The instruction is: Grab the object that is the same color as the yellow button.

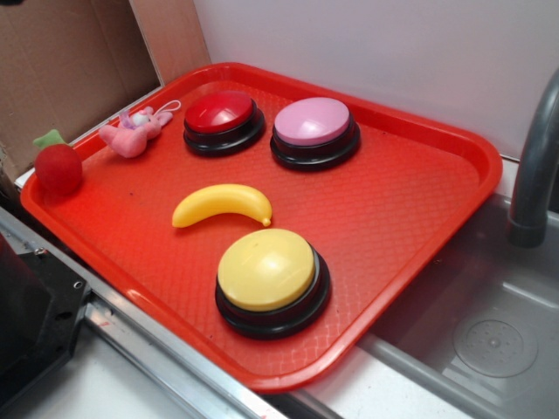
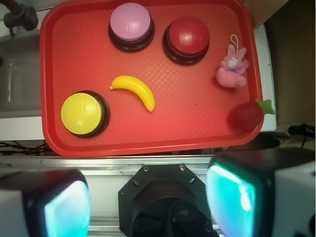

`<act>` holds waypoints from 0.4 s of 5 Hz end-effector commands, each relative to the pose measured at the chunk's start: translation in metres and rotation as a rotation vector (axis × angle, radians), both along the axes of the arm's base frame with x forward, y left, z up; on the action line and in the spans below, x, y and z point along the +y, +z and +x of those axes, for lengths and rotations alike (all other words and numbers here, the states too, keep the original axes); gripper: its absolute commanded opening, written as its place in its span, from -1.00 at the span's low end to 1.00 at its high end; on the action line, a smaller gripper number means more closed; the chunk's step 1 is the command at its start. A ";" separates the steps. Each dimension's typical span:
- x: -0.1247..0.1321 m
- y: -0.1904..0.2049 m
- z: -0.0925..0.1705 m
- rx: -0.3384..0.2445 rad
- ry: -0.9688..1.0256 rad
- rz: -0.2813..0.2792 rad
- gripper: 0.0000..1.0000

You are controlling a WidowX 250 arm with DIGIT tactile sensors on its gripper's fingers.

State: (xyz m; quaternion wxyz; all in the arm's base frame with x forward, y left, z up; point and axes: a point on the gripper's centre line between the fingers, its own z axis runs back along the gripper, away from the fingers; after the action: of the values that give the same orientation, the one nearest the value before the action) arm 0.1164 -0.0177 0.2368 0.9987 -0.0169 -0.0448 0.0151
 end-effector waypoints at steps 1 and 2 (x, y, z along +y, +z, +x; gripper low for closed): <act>0.000 0.000 0.000 0.000 0.000 0.000 1.00; 0.003 -0.010 0.011 -0.059 -0.050 0.032 1.00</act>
State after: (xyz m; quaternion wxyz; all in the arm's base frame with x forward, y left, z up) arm 0.1262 -0.0126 0.2215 0.9975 0.0008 -0.0703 -0.0032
